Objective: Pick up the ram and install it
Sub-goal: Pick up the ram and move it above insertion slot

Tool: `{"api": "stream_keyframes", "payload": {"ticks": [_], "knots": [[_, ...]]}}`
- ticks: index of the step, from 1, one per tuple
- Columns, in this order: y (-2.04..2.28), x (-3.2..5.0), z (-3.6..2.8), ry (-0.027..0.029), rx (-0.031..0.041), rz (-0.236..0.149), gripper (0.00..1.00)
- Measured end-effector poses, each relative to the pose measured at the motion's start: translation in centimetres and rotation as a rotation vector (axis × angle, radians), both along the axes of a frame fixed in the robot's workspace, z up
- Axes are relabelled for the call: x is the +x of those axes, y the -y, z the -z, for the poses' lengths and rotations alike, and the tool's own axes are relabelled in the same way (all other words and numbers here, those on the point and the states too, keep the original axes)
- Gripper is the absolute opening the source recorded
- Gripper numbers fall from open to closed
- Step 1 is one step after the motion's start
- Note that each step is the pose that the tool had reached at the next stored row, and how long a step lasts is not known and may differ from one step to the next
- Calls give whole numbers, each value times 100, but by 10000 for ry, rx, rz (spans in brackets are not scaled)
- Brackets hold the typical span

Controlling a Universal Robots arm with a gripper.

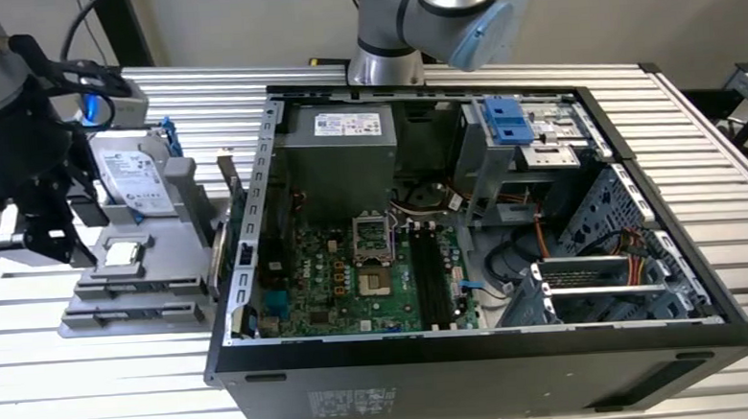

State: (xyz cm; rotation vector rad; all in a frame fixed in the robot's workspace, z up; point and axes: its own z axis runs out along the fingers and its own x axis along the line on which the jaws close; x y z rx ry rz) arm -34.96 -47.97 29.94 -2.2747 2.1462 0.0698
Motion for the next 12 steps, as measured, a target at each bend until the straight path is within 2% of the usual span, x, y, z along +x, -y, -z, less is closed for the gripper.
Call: {"api": "stream_keyframes", "payload": {"ticks": [6, 12], "knots": [[42, 0, 105, 2, 2, 0, 100], [62, -1, 212, -1, -1, 1, 100]]}}
